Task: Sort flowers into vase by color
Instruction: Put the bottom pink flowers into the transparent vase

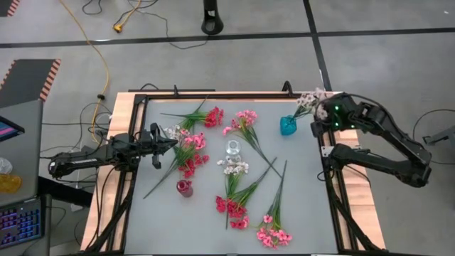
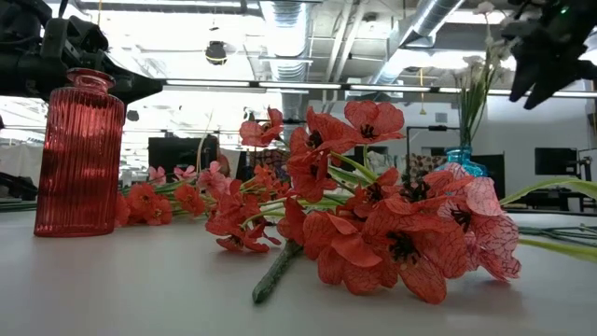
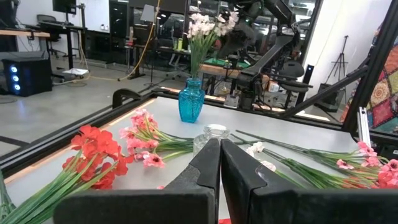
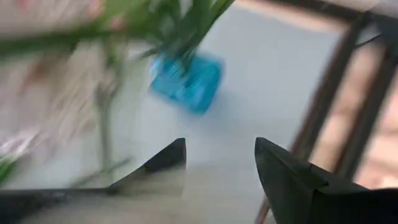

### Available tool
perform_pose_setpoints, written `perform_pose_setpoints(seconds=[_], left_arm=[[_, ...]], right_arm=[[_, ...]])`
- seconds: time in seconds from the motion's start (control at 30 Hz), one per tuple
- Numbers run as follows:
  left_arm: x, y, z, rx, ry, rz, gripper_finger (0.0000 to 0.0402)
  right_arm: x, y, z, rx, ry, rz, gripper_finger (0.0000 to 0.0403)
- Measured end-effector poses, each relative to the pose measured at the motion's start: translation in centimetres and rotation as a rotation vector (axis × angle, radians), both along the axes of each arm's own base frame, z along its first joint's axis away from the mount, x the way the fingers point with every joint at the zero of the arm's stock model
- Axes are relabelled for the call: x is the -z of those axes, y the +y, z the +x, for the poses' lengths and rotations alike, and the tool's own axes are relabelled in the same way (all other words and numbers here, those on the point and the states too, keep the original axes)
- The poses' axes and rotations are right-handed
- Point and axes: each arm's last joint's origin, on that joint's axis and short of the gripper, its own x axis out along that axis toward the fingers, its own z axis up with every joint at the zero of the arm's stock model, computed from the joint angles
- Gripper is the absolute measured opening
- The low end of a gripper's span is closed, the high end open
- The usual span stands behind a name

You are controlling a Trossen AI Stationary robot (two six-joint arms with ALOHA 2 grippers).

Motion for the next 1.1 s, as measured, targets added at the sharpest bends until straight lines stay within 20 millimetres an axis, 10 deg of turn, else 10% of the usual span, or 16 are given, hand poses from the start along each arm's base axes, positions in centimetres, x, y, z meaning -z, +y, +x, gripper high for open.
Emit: perform_pose_setpoints(seconds=[1.1], left_arm=[[0.0,0.0,0.0,0.000,0.000,0.000,0.0000]], right_arm=[[-1.3,4.2,3.7,-0.301,-0.333,0.356,0.0217]])
